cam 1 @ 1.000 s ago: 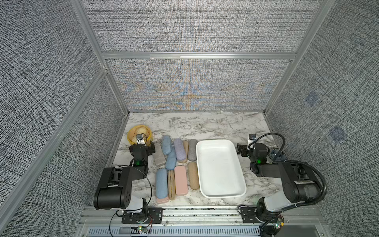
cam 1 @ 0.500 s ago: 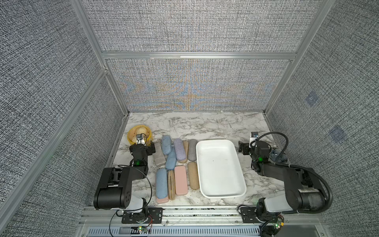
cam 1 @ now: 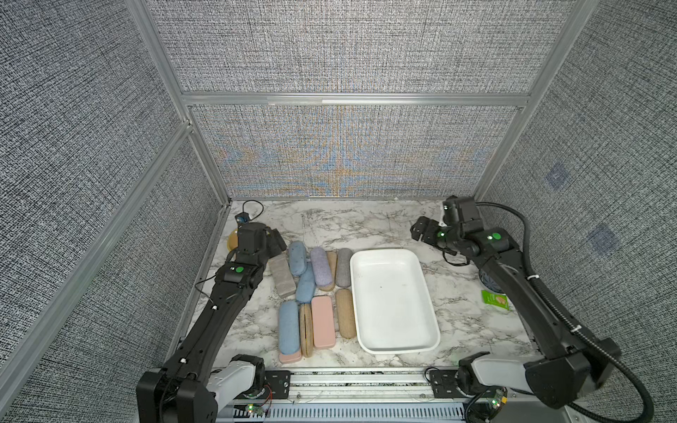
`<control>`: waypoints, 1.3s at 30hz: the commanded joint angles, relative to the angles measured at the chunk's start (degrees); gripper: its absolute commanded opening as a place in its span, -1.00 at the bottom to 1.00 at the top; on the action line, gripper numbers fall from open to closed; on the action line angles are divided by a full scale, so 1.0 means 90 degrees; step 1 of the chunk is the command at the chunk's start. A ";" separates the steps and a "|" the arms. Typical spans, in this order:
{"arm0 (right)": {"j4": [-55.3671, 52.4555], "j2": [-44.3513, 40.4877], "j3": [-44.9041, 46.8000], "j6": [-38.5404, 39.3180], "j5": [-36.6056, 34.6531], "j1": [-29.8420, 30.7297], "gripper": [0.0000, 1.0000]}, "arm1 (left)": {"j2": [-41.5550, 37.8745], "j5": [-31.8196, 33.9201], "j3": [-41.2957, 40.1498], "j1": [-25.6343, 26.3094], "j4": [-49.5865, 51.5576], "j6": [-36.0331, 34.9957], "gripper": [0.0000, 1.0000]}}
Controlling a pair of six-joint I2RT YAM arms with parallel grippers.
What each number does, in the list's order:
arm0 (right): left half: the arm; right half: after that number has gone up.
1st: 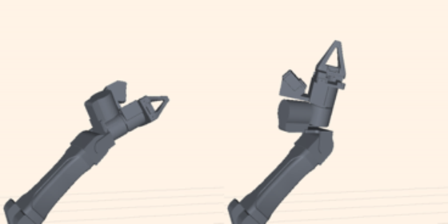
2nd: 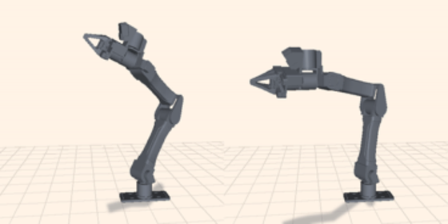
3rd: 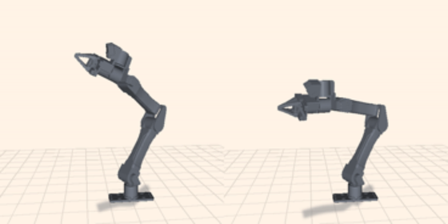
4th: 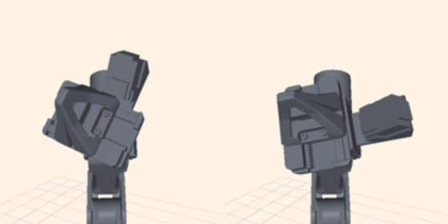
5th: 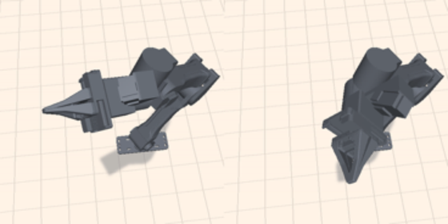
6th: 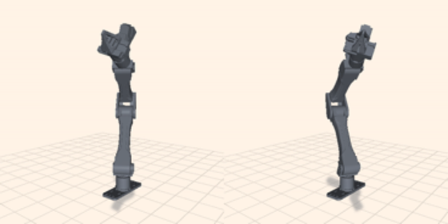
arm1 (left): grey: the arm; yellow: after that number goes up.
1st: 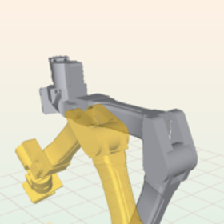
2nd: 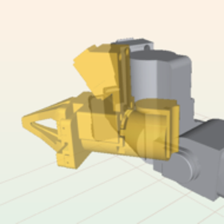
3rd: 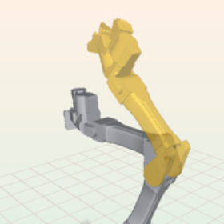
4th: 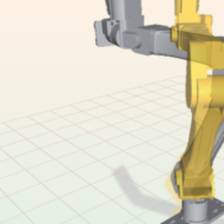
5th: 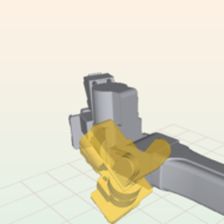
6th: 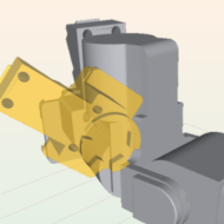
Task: Put the glasses cases into the storage boxes
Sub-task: Pick up the glasses case.
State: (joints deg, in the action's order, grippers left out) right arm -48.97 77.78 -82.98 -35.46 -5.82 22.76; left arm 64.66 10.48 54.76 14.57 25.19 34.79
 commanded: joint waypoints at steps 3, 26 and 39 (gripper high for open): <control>-0.2334 0.0957 -0.0984 -0.0252 -0.1006 0.1281 0.67 | 0.0505 -0.0659 0.0445 0.0740 0.1913 0.0925 0.64; -0.2927 0.1109 -0.1337 -0.0182 -0.1395 0.1816 0.60 | 0.4759 -0.0565 0.3437 0.2005 0.3129 0.1742 0.61; -0.2647 0.0010 -0.0537 0.0062 -0.1068 0.1029 0.59 | 0.5427 -0.0606 0.3847 0.2007 0.3445 0.1862 0.38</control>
State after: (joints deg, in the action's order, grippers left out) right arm -73.19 78.89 -88.27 -35.57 -15.97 32.71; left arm 113.54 4.29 88.95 32.58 54.13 50.63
